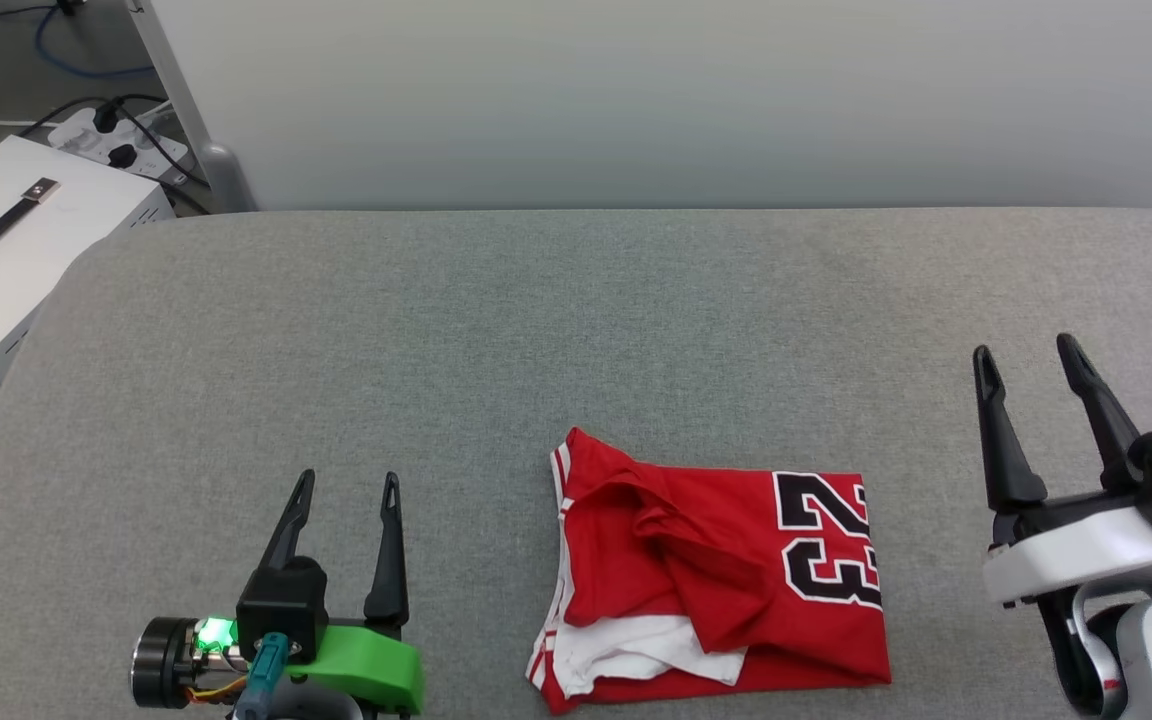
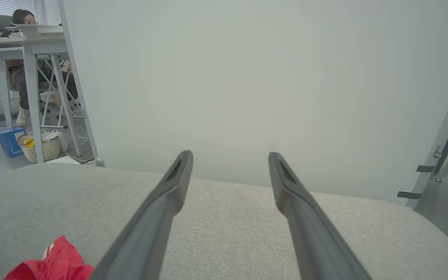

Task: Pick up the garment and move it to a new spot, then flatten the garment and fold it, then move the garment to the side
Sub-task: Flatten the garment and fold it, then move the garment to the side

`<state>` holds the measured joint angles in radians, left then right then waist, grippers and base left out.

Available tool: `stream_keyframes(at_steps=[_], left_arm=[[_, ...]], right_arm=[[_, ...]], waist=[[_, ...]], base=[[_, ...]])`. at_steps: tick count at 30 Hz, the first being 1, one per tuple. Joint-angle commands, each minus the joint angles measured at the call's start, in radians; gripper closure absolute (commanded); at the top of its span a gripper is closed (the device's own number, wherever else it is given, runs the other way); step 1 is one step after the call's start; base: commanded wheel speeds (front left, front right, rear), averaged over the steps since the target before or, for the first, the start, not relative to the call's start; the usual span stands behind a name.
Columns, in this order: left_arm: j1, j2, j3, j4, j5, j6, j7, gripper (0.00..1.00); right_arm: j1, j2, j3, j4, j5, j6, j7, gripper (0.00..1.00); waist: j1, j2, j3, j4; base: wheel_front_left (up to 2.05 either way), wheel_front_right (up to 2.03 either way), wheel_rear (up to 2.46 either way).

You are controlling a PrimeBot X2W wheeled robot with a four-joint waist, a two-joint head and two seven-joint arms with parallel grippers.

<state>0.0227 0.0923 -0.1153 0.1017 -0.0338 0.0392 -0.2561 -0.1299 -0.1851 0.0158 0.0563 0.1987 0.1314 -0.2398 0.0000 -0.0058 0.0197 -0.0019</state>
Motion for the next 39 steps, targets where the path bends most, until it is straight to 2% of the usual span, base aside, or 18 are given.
stream_keyframes(at_steps=[1, 7, 19, 32, 39], left_arm=[[0.020, 0.003, 0.005, -0.008, 0.007, 0.004, -0.006, 0.00], [0.040, 0.006, 0.011, -0.012, 0.005, 0.010, -0.006, 0.00], [0.077, 0.011, 0.023, -0.008, -0.006, 0.006, -0.006, 0.00], [0.078, 0.009, 0.024, 0.007, -0.004, 0.003, -0.006, 0.00], [0.069, 0.008, 0.024, 0.008, -0.004, 0.003, -0.006, 0.00]], right_arm=[[0.032, 0.013, -0.011, -0.004, -0.023, -0.001, -0.011, 0.00], [0.117, 0.067, -0.034, 0.022, -0.035, -0.001, -0.021, 0.00], [0.229, 0.107, -0.024, 0.029, -0.056, -0.001, -0.022, 0.00], [0.238, 0.113, -0.018, 0.046, -0.086, -0.001, -0.022, 0.00], [0.171, 0.078, -0.047, -0.003, -0.086, -0.001, -0.022, 0.00]], waist=[[0.0000, 0.0058, -0.006, -0.005], [0.0000, 0.0058, -0.023, -0.008], [0.0000, 0.0058, -0.046, -0.003], [0.0000, 0.0058, -0.046, 0.007], [0.0000, 0.0058, -0.033, 0.009]], base=[[0.00, 0.00, 0.00], [0.00, 0.00, 0.00], [0.00, 0.00, 0.00], [0.00, 0.00, 0.00], [0.00, 0.00, 0.00]])
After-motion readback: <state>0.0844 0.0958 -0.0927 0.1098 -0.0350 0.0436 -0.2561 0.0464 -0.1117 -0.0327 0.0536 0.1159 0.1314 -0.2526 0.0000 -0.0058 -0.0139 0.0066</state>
